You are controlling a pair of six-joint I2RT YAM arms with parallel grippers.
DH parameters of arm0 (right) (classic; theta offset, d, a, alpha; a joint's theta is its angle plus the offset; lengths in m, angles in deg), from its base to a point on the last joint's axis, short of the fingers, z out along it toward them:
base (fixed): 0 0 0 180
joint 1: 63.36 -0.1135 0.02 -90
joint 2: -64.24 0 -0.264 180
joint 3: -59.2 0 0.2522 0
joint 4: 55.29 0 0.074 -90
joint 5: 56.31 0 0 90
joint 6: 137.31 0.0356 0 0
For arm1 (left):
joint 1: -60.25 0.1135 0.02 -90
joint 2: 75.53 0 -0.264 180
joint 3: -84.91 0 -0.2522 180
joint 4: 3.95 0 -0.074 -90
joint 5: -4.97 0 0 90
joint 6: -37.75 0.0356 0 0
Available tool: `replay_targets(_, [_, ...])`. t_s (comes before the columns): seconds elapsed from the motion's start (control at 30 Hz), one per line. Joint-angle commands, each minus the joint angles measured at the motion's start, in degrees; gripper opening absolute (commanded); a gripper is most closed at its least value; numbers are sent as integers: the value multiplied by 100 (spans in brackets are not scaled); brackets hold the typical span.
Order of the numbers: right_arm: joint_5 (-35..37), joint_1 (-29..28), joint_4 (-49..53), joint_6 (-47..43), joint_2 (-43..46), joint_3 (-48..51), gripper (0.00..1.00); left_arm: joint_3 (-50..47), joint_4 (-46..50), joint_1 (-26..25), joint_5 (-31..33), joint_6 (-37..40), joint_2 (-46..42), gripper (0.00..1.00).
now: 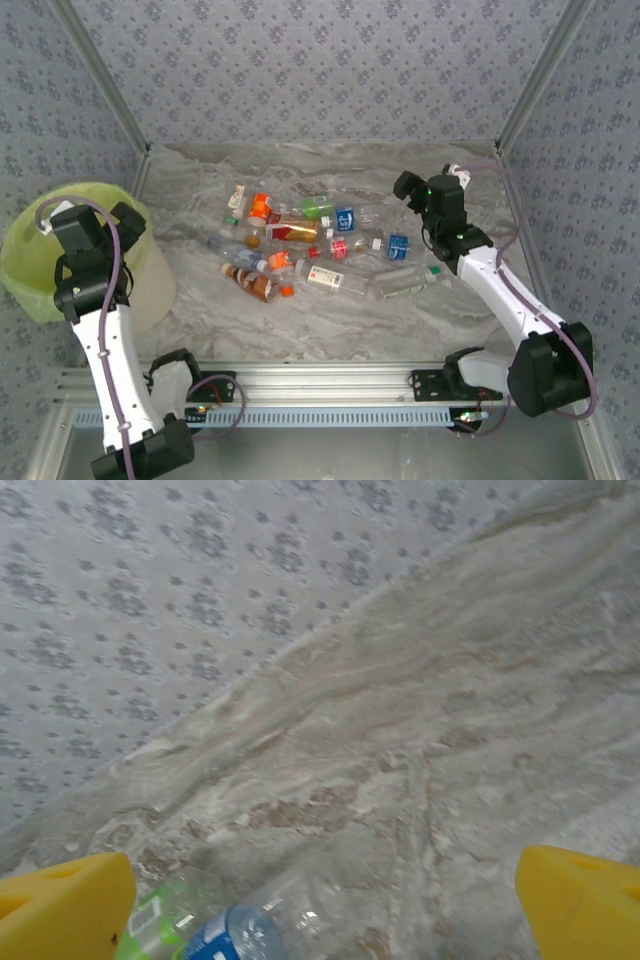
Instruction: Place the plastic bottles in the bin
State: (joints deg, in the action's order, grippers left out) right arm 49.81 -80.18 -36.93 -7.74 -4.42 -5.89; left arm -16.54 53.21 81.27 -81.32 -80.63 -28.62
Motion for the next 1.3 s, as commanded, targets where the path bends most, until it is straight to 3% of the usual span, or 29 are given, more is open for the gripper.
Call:
replay_targets(0.0, [410,31,613,368,288,143,99,67,-613,12,-1011,98,-32,99])
replay_targets(0.13, [676,225,1429,1021,528,248,99,112,-1008,-111,-1885,-20,-145,99])
replay_targets(0.27, [329,585,1947,1377,833,503,99,228,-1483,-531,-2900,-90,-153,99])
replay_targets(0.47, [-639,1324,2713,1953,1161,793,96,120,-2028,-1502,-3386,162,-60,100])
replay_targets(0.63, [-1343,1732,3385,2139,1187,886,96,-59,-2327,-2264,-3528,540,164,100])
replay_targets(0.77, [-1687,1909,3492,2378,1181,1137,93,-58,-2208,-2577,-3296,852,343,99])
replay_targets(0.97, [-2139,1963,2517,3211,960,1805,85,-335,-2428,-2648,-3083,985,301,99])
replay_targets(1.27, [-2283,1960,2248,3097,314,1736,84,-438,-2307,-2647,-2832,1169,250,99])
